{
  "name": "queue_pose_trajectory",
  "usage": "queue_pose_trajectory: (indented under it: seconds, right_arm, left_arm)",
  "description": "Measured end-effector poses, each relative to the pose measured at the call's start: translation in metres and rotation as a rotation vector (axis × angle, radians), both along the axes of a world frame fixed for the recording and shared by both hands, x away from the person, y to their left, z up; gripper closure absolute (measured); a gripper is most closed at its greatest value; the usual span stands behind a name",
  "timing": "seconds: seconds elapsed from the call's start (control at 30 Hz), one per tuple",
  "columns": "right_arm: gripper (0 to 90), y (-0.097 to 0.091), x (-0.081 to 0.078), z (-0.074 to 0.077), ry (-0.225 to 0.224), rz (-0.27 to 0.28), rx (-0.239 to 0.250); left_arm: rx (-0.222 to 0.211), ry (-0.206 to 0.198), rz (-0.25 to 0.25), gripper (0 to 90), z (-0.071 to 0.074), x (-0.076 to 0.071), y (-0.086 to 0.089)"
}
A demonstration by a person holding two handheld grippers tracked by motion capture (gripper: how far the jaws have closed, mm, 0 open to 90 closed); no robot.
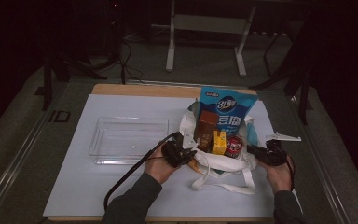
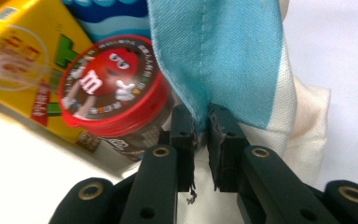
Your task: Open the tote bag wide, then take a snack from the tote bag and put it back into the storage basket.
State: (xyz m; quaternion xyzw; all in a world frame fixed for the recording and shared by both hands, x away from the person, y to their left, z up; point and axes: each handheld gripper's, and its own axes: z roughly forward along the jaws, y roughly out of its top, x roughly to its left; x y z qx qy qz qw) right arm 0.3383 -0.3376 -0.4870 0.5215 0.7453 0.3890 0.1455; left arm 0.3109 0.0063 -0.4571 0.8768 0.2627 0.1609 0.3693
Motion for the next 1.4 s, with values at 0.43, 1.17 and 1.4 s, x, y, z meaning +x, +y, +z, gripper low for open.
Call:
queue_pose_trajectory:
  seconds: [0.43, 1.17, 1.4]
  right_arm:
    - [65.2, 0.004, -0.040, 0.019, -0.105, 0.002, -0.022]
    - [75.7, 0.014, -0.030, -0.025, -0.034, -0.001, -0.064]
    - [75.7, 0.014, -0.029, -0.026, -0.032, 0.003, -0.055]
  left_arm:
    - [0.048, 0.002, 0.038, 81.7, -0.036, 0.003, -0.008]
    - [0.014, 0.035, -0.013, 77.9, -0.042, 0.008, 0.002]
    - [-0.032, 0.050, -0.051, 71.7, -0.028, 0.005, 0.012]
